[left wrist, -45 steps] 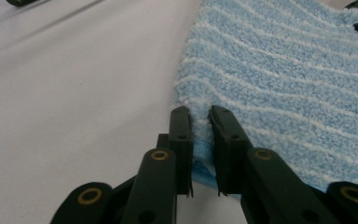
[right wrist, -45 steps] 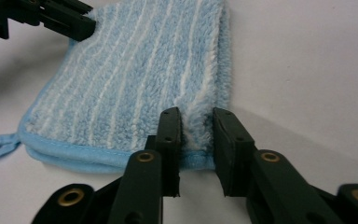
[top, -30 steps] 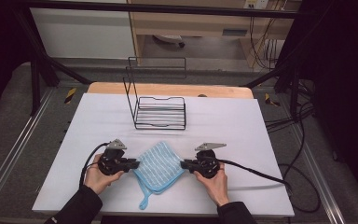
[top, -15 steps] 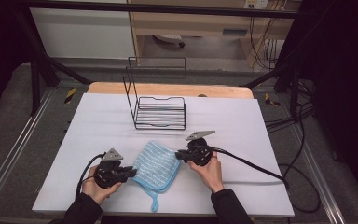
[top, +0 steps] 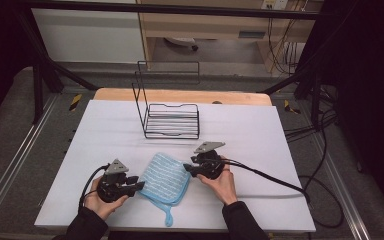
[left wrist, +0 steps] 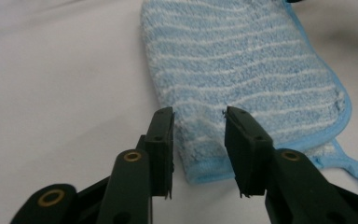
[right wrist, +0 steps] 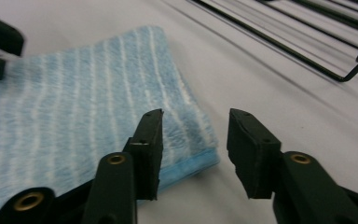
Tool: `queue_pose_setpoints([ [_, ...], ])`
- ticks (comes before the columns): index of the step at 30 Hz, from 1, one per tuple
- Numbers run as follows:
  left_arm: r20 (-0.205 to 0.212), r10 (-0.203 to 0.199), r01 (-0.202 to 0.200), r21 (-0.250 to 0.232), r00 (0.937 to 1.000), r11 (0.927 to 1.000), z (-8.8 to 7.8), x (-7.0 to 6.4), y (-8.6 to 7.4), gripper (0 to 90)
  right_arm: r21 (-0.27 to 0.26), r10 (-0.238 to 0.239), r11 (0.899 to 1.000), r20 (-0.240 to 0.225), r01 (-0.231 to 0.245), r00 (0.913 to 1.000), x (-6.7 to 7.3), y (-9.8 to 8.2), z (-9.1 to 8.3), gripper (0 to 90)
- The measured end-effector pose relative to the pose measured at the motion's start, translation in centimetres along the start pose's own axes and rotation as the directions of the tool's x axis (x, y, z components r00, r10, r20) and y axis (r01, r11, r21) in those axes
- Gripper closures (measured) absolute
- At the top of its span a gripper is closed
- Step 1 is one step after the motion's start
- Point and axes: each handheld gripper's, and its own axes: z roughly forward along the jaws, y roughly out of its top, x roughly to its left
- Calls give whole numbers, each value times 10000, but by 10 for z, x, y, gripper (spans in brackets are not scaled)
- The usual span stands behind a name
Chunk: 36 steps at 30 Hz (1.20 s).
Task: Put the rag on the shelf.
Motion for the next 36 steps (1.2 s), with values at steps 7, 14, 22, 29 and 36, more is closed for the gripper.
queue_pose_setpoints([
  [7,150,154,-161,484,9998,9987,13,5,6,658,-122,-68,9999,-881,58,9961,33,-19,-29,477],
  [14,404,281,-322,1054,9988,9939,23,6,4,747,66,120,9999,-1778,-110,9840,58,-40,-32,570],
  [22,532,297,-356,1132,9981,9929,23,6,3,827,552,188,9985,-2284,-63,9734,82,-46,-20,645],
  [29,535,309,-365,1063,9981,9937,23,6,2,829,893,62,9959,-2419,159,9703,99,-53,-8,680],
  [36,513,281,-333,1043,9983,9940,23,6,2,829,852,-62,9960,-2345,269,9721,108,-55,-5,742],
])
